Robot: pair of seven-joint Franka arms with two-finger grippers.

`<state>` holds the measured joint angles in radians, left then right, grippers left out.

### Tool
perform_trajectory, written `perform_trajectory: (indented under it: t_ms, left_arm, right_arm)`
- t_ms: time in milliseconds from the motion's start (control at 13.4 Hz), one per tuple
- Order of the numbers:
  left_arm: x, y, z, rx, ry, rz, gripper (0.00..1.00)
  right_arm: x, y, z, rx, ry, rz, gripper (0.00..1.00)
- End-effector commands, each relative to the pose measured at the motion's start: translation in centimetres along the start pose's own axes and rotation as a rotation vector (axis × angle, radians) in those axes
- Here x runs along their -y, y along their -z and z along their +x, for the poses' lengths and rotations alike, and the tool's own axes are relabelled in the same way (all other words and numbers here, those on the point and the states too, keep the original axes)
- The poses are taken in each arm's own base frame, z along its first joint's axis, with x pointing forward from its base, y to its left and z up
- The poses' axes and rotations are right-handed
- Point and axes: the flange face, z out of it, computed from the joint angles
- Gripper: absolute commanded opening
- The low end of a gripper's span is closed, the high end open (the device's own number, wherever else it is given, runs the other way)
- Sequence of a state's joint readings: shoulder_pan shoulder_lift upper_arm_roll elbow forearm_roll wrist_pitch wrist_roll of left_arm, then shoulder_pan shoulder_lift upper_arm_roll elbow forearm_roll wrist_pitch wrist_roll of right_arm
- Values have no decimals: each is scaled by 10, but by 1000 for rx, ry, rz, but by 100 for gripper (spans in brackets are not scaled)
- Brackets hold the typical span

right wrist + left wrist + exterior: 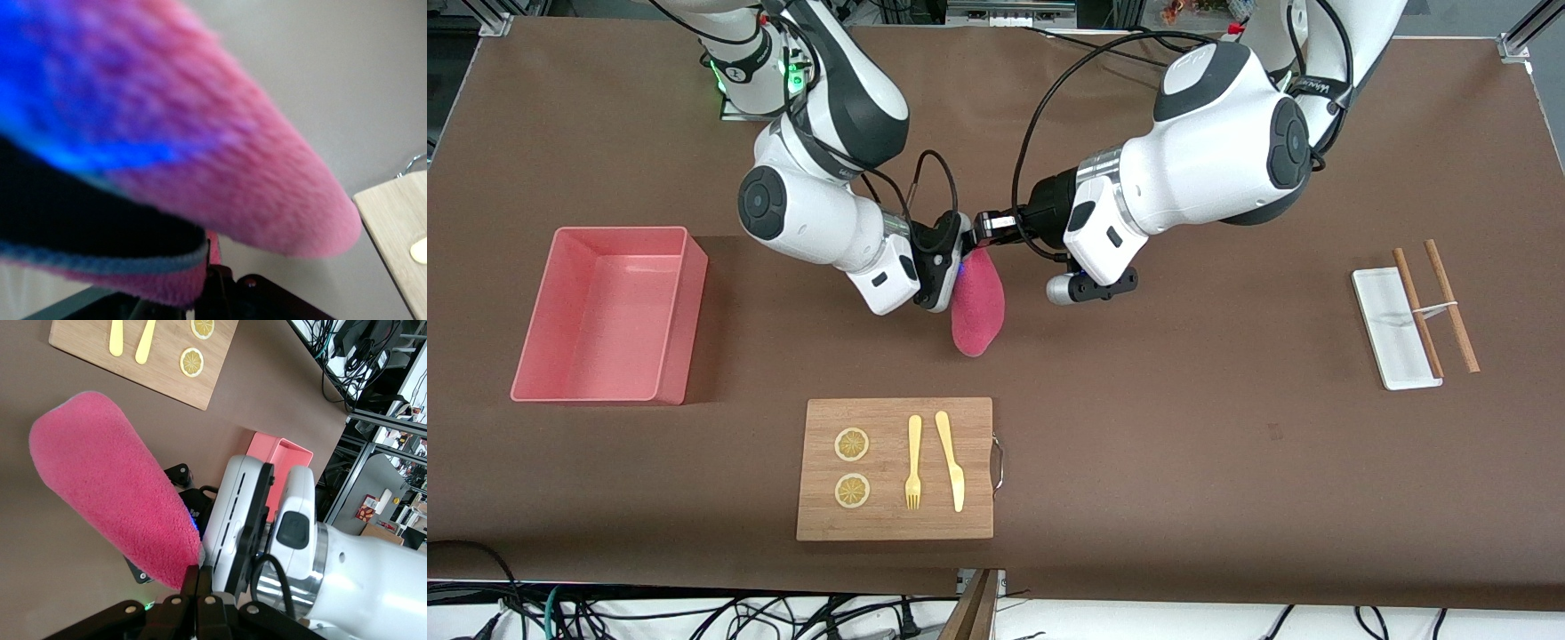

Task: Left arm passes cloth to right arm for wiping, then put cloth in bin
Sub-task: 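Pull the cloth away with the right gripper while the left gripper withdraws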

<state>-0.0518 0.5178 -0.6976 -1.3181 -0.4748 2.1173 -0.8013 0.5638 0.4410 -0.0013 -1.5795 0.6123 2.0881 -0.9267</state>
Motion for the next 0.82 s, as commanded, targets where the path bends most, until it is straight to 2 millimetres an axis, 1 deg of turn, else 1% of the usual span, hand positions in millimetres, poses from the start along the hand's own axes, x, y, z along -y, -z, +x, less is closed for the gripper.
perform_trajectory:
  t_ms: [0,74,298,521,596,745]
  left_arm:
    - [-8,1,-8,-6,2,-3,0]
    - [-8,1,-7,-8,3,-3,0]
    - [-8,1,-7,-8,2,-3,0]
    - [-8,1,-8,-8,0,-2,0]
    - [-8,0,-7,-7,1,-1,0]
    - [-6,0,-7,-29,-19,20,0]
  right_arm:
    - [-11,20,2,20,-23,18,0]
    - [-10,26,4,29,-19,30,0]
    - [-18,45,-5,62,-33,49,0]
    - [-18,58,-9,94,-30,61,0]
    - [-18,60,-11,104,-33,67,0]
    - [-20,73,-18,124,-40,67,0]
